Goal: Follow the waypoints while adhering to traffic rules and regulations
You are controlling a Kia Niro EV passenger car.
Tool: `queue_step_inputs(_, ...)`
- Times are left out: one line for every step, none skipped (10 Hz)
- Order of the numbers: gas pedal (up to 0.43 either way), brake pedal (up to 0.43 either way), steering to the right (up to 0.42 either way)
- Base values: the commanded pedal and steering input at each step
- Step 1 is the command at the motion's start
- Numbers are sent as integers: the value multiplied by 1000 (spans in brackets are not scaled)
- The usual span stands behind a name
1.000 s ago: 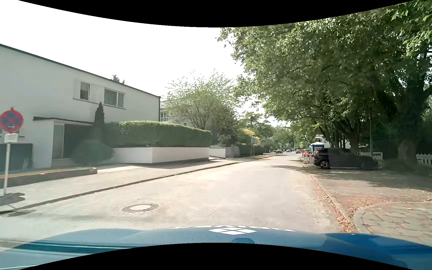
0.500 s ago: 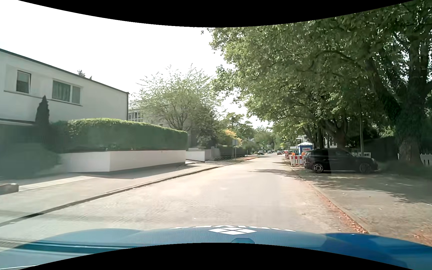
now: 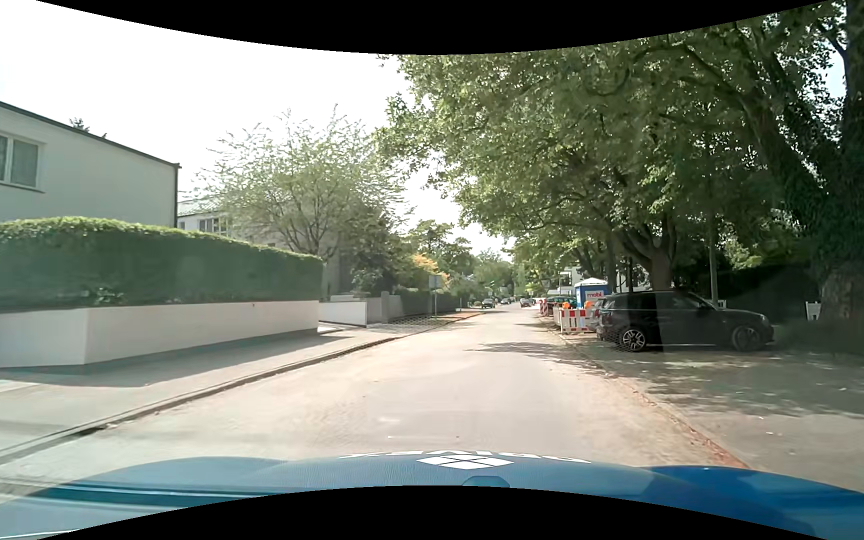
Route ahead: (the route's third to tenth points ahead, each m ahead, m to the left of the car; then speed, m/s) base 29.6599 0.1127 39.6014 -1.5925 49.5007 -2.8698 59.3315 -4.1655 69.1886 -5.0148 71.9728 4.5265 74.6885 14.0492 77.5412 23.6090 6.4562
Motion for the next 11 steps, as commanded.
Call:
queue_step_inputs(189,0,94)
queue_step_inputs(189,0,88)
queue_step_inputs(197,0,80)
queue_step_inputs(197,0,66)
queue_step_inputs(197,0,57)
queue_step_inputs(197,0,54)
queue_step_inputs(197,0,53)
queue_step_inputs(197,0,51)
queue_step_inputs(197,0,46)
queue_step_inputs(197,0,39)
queue_step_inputs(189,0,30)
